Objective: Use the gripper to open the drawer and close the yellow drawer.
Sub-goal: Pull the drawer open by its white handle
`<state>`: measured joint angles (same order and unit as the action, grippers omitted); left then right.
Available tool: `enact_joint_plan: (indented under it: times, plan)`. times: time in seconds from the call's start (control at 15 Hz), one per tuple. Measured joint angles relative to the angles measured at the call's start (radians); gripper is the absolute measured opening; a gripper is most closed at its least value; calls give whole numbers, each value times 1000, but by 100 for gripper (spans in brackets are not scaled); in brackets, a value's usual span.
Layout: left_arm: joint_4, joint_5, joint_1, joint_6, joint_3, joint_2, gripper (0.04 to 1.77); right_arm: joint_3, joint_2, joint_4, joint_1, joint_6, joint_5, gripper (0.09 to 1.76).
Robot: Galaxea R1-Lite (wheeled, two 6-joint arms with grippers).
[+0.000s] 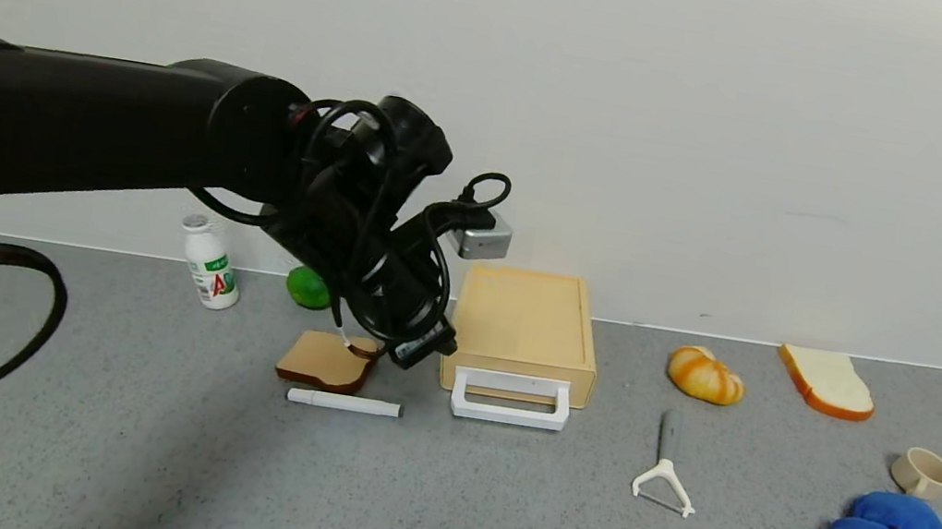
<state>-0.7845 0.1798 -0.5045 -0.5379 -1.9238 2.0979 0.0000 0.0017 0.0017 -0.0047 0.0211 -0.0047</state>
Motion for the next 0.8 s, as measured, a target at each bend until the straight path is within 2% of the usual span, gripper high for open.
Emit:
enact_joint_plan:
  times: [0.07,0.27,0.4,0.67,0.8]
  plan:
    - [-5,-1,-4,-55,-25,32,11,0,0,0,0,0,0,170]
    - [28,-4,-26,-103,-49,109,11,0,0,0,0,0,0,170]
    - [55,-5,-32,-168,-54,154,11,0,0,0,0,1,0,170]
    - [153,-13,-33,-215,-56,227,11,0,0,0,0,2,0,170]
    - [172,-69,-31,-255,-58,250,11,0,0,0,0,3,0,170]
